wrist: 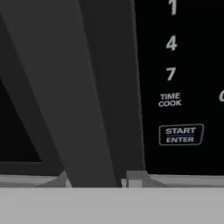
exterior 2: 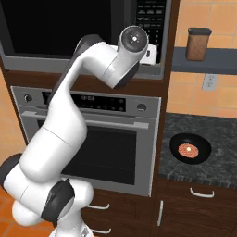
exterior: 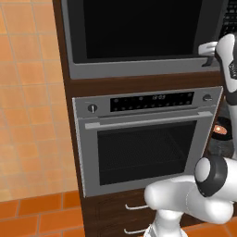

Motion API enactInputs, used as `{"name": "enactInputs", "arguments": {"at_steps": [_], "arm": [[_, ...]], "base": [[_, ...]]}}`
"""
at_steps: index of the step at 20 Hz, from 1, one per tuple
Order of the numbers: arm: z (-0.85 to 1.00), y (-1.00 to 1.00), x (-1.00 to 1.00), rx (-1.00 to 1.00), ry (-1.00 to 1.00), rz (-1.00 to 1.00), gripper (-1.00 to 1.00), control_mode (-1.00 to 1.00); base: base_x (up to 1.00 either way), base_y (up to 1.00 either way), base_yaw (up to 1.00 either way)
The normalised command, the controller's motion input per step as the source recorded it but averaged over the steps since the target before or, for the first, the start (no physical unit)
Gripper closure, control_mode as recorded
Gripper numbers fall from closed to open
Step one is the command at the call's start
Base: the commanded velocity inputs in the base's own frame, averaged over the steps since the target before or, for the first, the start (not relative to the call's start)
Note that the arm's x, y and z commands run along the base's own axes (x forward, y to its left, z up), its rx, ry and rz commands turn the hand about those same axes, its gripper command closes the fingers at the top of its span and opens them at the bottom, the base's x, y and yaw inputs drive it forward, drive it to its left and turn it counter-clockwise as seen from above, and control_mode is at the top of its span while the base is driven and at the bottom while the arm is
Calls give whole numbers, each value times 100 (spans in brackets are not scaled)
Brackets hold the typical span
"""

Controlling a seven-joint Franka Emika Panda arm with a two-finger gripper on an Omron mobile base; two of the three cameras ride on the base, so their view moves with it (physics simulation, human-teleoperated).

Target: Open the microwave, place the bowl with waffle inside the microwave, then close the microwave door and turn it on.

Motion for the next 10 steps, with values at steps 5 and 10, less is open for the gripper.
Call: {"name": "enactInputs", "arguments": {"at_steps": [5, 10], "arm": [[0, 55, -89, -3, -7, -14, 100, -100], [0, 36, -100, -3, -8, -35, 100, -100]], "base": [[0, 0, 0], [0, 0, 0]]}}
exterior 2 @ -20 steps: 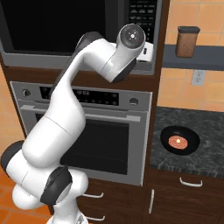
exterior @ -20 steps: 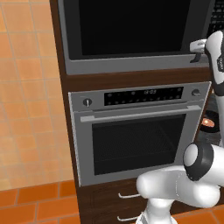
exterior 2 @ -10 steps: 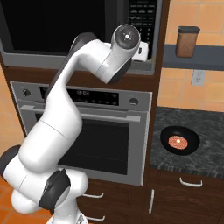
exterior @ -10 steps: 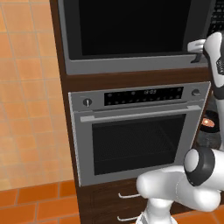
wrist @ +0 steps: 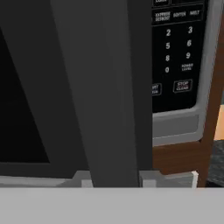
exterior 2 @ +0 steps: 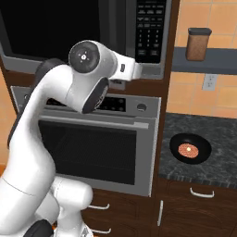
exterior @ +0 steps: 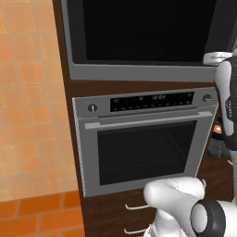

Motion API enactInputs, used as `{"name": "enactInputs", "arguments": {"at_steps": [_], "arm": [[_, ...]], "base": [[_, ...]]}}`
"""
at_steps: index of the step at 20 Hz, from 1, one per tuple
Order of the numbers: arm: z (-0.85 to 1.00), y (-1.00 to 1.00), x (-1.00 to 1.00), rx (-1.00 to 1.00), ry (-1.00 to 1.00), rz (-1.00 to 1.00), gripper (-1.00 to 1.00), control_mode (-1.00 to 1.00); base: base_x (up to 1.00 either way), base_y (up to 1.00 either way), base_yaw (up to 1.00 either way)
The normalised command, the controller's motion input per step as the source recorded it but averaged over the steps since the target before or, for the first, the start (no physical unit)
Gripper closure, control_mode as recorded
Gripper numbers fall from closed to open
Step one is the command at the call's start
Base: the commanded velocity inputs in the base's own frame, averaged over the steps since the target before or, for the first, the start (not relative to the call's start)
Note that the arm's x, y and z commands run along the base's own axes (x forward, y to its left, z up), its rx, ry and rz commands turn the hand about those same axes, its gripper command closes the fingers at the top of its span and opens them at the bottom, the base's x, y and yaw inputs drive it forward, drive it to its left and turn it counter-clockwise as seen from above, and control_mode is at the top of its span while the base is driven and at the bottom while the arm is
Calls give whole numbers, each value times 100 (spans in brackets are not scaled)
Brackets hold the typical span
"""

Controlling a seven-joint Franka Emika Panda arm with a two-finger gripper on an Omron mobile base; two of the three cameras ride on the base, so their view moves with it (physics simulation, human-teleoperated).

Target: Open the microwave, place the bowl with waffle inside the microwave, then close the microwave door and turn it on.

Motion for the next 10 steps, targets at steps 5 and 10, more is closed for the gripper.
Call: {"name": "enactInputs", "arguments": {"at_steps": [5, 10], "arm": [[0, 32, -100, -8, 0, -35, 100, -100], [0, 57, -100, -11, -14, -26, 100, -100]], "base": [[0, 0, 0], [0, 0, 0]]}}
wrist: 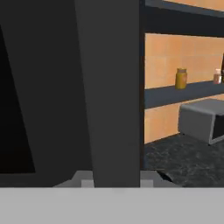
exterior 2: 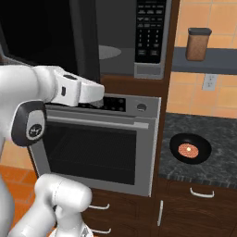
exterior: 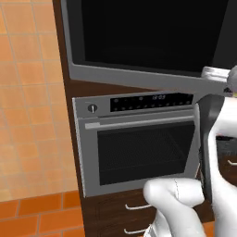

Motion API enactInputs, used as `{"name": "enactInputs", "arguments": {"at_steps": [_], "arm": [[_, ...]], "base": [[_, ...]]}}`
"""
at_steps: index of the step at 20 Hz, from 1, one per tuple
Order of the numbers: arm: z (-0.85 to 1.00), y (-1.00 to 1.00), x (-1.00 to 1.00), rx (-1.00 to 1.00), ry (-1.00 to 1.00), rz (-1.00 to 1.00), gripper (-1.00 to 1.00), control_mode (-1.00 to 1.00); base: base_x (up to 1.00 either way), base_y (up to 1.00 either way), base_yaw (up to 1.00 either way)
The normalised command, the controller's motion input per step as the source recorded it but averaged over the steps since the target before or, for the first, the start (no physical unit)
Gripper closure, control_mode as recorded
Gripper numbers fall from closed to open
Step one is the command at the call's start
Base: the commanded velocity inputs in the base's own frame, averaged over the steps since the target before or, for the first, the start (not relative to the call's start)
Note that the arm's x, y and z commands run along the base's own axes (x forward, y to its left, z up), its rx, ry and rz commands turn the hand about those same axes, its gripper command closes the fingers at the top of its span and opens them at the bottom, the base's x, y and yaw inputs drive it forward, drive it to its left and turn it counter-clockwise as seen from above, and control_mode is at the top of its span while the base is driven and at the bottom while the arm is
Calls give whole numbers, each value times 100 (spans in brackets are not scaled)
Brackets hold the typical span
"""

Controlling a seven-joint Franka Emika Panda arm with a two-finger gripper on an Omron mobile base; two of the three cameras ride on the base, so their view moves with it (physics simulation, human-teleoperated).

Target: Open the microwave, place the bowl with waffle inside the microwave, then close the microwave door and turn it on.

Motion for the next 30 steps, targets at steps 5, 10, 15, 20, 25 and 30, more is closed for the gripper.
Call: {"name": "enactInputs", "arguments": {"at_steps": [5, 10, 15, 20, 25, 30], "arm": [[0, 71, -100, -9, -37, -21, 100, -100], [0, 98, -100, -17, -30, -13, 100, -100], [0, 100, -100, -24, -18, -12, 100, -100], [0, 100, -51, -21, -4, -12, 100, -100], [-11, 56, 36, -5, 1, -4, -100, -100], [-8, 22, 22, 0, -1, 0, -100, -100]], "base": [[0, 0, 0], [0, 0, 0], [0, 0, 0], [0, 0, 0], [0, 0, 0], [0, 0, 0]]}}
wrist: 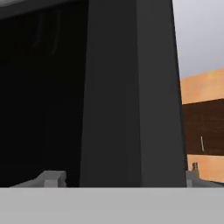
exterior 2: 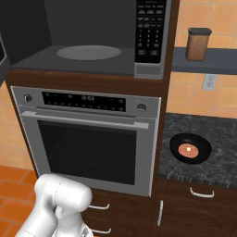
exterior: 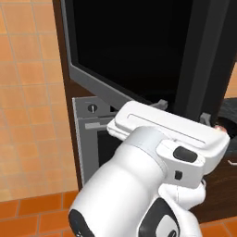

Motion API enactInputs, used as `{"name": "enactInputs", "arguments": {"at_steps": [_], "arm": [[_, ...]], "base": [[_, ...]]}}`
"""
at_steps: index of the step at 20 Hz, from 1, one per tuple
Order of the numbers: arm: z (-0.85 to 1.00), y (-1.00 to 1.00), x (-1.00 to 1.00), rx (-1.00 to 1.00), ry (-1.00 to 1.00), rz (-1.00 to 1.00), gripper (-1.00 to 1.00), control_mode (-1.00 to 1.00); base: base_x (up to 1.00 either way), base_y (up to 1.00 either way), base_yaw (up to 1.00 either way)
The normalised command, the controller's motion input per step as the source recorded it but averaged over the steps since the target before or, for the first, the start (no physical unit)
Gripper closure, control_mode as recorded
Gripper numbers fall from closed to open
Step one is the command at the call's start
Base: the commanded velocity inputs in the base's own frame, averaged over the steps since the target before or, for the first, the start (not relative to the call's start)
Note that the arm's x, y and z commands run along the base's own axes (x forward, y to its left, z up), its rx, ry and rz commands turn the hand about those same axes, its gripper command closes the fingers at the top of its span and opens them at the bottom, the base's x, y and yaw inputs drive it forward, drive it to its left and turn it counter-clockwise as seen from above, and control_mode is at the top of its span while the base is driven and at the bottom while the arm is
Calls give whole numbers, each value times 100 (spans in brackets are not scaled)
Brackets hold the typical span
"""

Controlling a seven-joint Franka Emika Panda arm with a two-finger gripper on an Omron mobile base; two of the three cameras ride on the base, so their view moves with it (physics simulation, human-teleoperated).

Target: Open the microwave, place the bowl with waffle inside the microwave, then close the microwave door and turn it on.

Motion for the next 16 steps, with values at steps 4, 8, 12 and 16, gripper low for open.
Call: {"name": "enactInputs", "arguments": {"at_steps": [4, 8, 12, 16], "arm": [[5, 15, -14, 0, 0, -12, -100, -100], [1, 0, -50, 0, 9, -23, -100, -100], [0, 7, -35, 0, 5, -20, -100, -100], [1, 14, -40, 0, 0, 1, -100, -100]], "base": [[0, 0, 0], [0, 0, 0], [0, 0, 0], [0, 0, 0]]}}
